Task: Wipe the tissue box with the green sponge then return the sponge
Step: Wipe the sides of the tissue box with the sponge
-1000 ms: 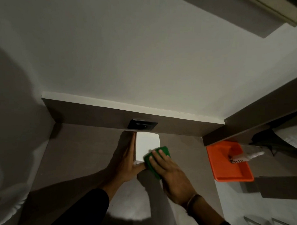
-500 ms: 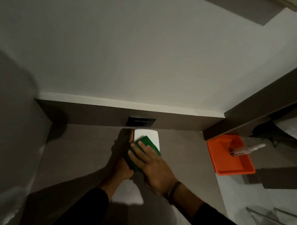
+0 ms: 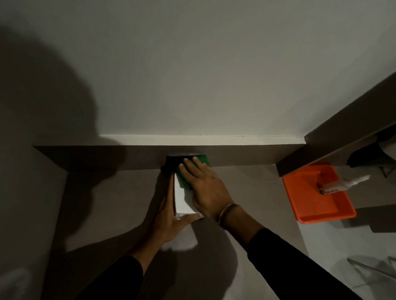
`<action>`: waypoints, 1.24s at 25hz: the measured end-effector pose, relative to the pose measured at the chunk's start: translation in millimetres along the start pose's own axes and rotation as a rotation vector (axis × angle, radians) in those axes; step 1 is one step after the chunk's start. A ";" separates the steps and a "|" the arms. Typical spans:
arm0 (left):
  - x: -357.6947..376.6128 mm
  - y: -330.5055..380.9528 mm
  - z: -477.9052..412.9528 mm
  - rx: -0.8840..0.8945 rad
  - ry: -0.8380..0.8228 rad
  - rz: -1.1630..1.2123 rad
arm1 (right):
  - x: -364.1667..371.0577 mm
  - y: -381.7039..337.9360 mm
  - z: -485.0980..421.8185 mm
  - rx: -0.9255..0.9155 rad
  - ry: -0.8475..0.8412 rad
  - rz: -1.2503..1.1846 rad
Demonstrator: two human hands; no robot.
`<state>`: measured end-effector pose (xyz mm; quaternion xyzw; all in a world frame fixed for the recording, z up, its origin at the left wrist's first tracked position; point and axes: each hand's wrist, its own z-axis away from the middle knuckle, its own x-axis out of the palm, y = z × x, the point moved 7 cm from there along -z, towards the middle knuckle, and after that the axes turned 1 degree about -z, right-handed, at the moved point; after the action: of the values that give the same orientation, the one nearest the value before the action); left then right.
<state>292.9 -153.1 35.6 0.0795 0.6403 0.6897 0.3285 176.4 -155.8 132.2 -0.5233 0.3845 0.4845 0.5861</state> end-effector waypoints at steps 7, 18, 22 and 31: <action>-9.9 8.9 9.1 -0.064 -0.161 -0.168 | 12.7 -41.0 106.2 -0.147 0.077 -0.024; 6.6 98.5 -27.1 0.171 -0.031 -0.965 | 98.5 60.4 209.3 1.130 0.895 -1.989; 28.8 78.9 -27.7 0.171 -0.093 -1.097 | 108.4 42.0 192.3 1.182 0.923 -2.000; 55.2 81.2 -45.7 0.841 -0.802 -1.132 | 110.9 10.8 200.8 1.067 0.963 -1.843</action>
<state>197.5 -157.6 86.8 0.1014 0.6228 0.0398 0.7747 180.7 60.4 54.9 -0.4212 0.1967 -0.5955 0.6551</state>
